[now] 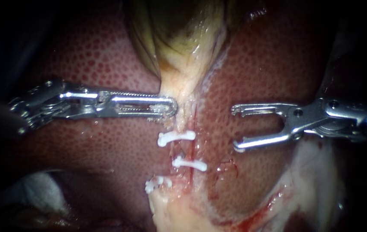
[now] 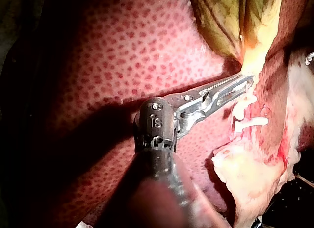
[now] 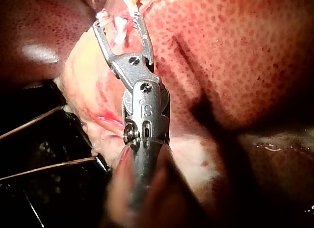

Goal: Going back first clip right tube

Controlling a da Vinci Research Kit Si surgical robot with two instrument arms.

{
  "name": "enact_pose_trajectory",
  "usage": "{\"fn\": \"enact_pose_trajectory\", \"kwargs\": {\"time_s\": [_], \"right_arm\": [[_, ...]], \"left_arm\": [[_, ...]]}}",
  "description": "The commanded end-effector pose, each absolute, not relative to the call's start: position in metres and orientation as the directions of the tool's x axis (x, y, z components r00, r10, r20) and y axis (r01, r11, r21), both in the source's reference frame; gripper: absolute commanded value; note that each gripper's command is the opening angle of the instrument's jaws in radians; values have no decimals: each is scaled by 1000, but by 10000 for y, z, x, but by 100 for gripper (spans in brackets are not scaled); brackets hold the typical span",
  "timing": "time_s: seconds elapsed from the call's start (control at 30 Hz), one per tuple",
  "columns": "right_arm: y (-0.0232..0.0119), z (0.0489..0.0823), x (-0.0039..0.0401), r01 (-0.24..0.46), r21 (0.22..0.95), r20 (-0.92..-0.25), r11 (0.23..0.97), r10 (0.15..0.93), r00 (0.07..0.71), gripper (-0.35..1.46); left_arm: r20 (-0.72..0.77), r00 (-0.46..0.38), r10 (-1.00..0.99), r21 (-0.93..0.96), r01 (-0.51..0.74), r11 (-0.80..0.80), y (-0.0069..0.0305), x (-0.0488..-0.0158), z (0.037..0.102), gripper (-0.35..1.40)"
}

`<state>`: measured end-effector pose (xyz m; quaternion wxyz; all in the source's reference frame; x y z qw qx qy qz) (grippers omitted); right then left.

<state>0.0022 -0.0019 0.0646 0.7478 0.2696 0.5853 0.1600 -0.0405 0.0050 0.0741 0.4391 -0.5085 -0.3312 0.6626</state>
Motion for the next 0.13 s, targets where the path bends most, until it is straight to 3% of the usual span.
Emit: {"fn": "enact_pose_trajectory", "kwargs": {"time_s": [0.03, 0.13], "right_arm": [[-19, 646, 22, 76, 591, -789, 803, 555, 264, 50], [-19, 646, 22, 76, 591, -789, 803, 555, 264, 50]], "left_arm": [[-382, -98, 919, -886, -244, -395, 50, -404, 740, -35], [-382, -98, 919, -886, -244, -394, 51, -403, 739, -35]]}}
